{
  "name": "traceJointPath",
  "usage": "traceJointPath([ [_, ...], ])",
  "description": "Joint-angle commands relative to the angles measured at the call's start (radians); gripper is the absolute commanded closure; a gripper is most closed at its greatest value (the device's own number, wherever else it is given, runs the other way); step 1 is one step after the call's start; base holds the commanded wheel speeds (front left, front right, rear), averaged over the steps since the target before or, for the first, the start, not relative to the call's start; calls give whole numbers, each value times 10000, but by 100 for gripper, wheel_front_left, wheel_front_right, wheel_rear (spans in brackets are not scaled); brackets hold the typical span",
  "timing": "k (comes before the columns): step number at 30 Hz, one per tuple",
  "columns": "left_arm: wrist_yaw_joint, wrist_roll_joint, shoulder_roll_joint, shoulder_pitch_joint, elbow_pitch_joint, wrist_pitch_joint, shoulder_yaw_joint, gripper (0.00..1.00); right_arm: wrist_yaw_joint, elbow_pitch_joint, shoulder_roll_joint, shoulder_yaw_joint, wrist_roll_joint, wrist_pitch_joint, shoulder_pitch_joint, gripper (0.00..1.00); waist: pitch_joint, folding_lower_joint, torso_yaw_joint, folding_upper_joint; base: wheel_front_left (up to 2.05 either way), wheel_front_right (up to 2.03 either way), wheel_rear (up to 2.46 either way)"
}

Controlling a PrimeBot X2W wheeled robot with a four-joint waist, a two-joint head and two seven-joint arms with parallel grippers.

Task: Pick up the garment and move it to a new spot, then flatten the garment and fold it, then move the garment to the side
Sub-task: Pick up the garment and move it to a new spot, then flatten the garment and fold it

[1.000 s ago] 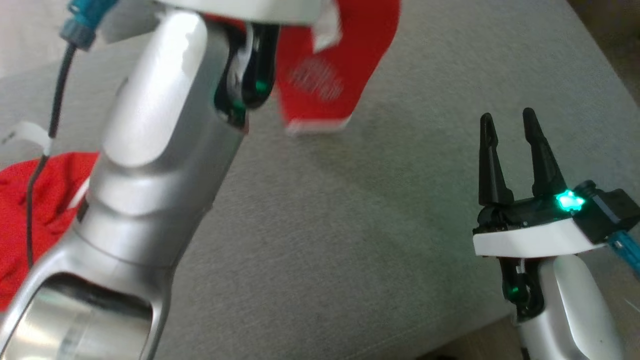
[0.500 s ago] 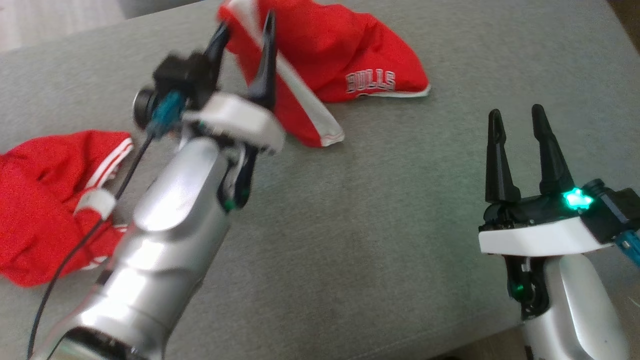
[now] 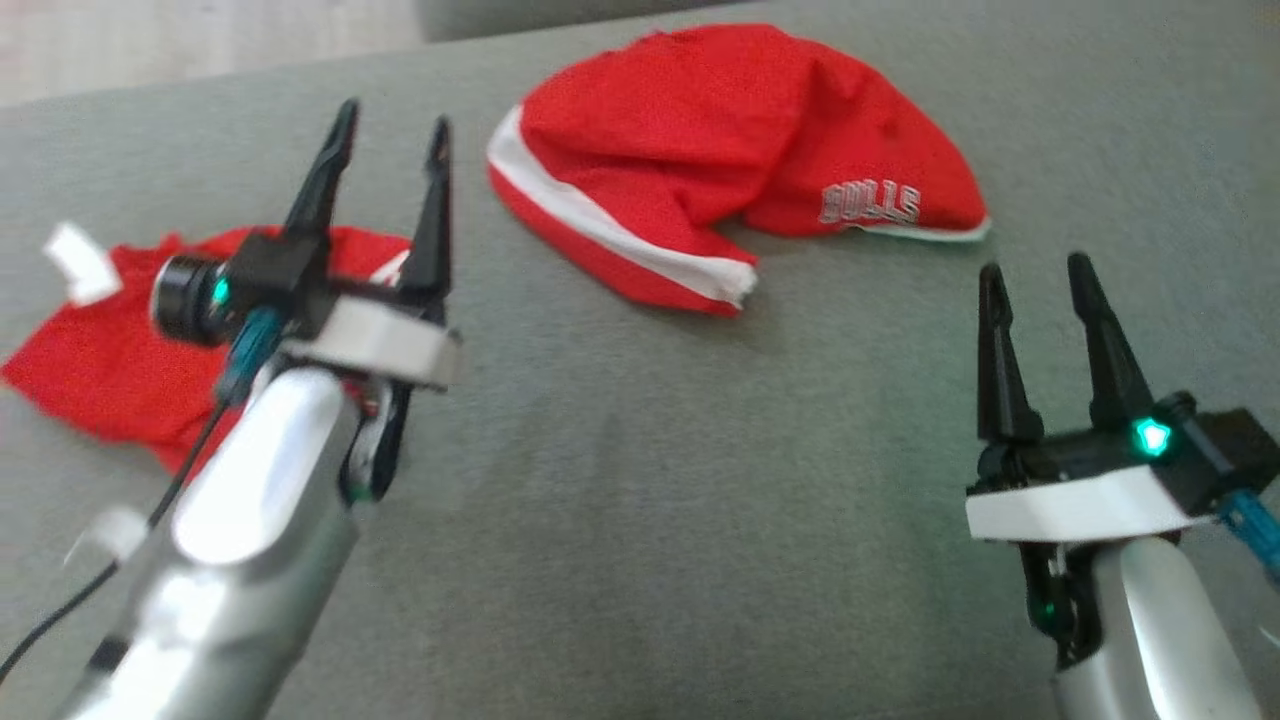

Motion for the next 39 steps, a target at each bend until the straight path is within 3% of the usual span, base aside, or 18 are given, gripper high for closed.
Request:
traceJointPath([
  [1, 106, 169, 432, 4, -574, -76, 471, 0, -7, -258, -45, 161, -99, -61, -15, 0, -365, 1, 451, 0, 0, 0, 0],
  [7, 523, 799, 892, 2229, -2012, -78, 649, 0, -7, -45, -45, -107, -275, -61, 460, 0, -880, 1, 1107, 0, 0, 0, 0],
  [16, 926, 1107, 401, 3958, -2877, -79, 975, 0, -7, 102, -45, -244, -390, -61, 700, 0, -965, 1, 1567, 0, 0, 0, 0],
  [25, 655, 1526, 18, 3843, -3001, -79, 1203, 0, -7, 389, -45, 278, -1161, -61, 129, 0, -508, 1, 2118, 0, 0, 0, 0],
  [31, 470, 1778, -324, 3756, -2952, -79, 1391, 0, -7, 2015, -45, 752, -1916, 168, -812, 0, -293, 1, 2657, 0, 0, 0, 0],
  [39, 123, 2063, -778, 3789, -3096, -79, 1720, 0, -7, 4000, -45, 390, -2734, 669, -2172, 0, 19, 1, 3285, 0, 0, 0, 0],
])
